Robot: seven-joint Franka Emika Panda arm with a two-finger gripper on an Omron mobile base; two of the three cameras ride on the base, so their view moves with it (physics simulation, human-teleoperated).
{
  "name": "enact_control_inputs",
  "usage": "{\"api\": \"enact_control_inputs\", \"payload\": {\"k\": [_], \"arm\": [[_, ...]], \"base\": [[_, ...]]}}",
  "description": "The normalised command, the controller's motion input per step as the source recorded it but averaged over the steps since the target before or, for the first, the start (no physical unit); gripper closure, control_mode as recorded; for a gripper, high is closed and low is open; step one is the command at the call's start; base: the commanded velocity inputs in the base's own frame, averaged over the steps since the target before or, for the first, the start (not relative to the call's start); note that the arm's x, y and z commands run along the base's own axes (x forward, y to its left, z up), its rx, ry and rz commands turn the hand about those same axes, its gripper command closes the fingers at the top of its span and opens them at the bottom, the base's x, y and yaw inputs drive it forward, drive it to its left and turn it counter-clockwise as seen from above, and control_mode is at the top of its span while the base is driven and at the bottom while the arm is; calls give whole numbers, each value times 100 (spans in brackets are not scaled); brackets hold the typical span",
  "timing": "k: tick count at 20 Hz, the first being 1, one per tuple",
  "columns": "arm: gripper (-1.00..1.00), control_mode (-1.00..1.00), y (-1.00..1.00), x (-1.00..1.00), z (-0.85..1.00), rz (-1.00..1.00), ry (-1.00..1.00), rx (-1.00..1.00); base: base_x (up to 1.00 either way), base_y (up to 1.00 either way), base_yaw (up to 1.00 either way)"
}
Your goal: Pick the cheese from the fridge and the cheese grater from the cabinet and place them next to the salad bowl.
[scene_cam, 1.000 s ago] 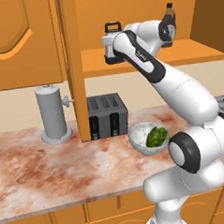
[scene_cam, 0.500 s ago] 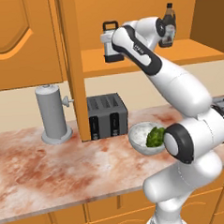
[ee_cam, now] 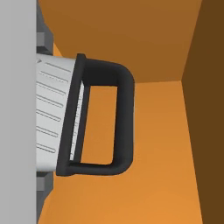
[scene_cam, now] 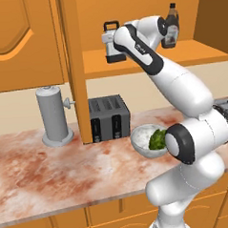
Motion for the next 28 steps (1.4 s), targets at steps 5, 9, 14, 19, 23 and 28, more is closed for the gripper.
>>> {"api": "enact_control_inputs", "payload": {"k": [5, 9, 14, 19, 23, 28], "arm": [[100, -100, 0, -25, 0, 0, -1, 0], [100, -100, 0, -86, -2, 0, -7, 0], [100, -100, 0, -100, 0, 0, -15, 0], [100, -100, 0, -100, 0, 0, -14, 0], [100, -100, -2, -100, 2, 0, -12, 1], [100, -100, -8, -100, 4, 0, -5, 3]], "base": [[0, 0, 0], [0, 0, 0], [0, 0, 0], [0, 0, 0], [0, 0, 0], [0, 0, 0]]}}
